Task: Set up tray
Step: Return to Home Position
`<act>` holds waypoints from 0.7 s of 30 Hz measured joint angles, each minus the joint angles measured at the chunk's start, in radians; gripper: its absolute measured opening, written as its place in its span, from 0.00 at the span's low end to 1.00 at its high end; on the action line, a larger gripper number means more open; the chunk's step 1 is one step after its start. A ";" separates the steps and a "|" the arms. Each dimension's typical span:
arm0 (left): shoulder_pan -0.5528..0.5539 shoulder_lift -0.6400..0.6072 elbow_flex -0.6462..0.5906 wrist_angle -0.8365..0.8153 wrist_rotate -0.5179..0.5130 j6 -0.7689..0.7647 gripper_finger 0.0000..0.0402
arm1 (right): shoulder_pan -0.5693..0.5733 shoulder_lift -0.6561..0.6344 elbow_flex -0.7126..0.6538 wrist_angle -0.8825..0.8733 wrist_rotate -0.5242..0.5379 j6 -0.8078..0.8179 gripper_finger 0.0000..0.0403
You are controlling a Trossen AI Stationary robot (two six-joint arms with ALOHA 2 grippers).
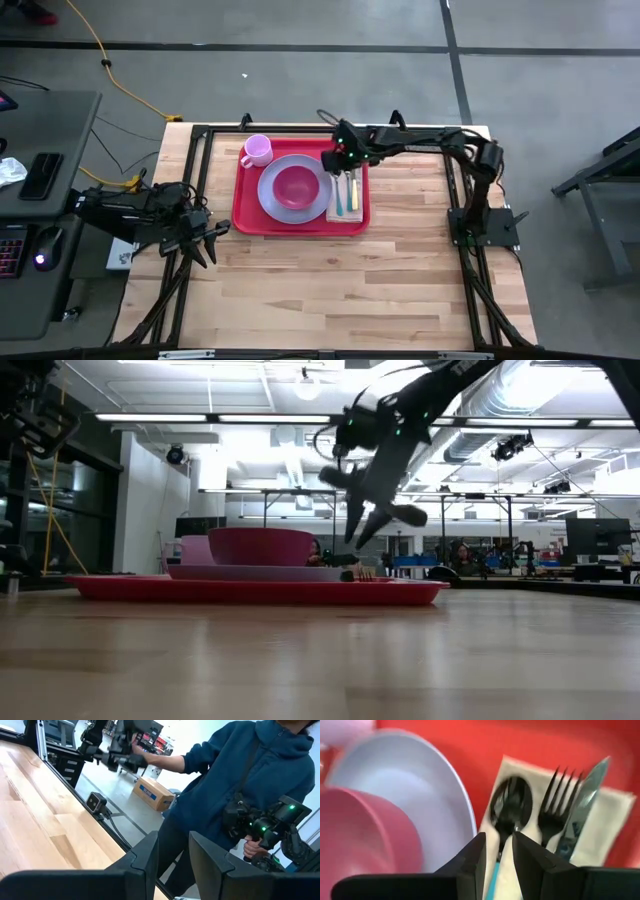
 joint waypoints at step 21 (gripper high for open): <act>0.000 0.000 0.000 0.000 0.000 -0.022 0.35 | 0.196 -0.462 0.000 -0.165 0.196 -0.328 0.18</act>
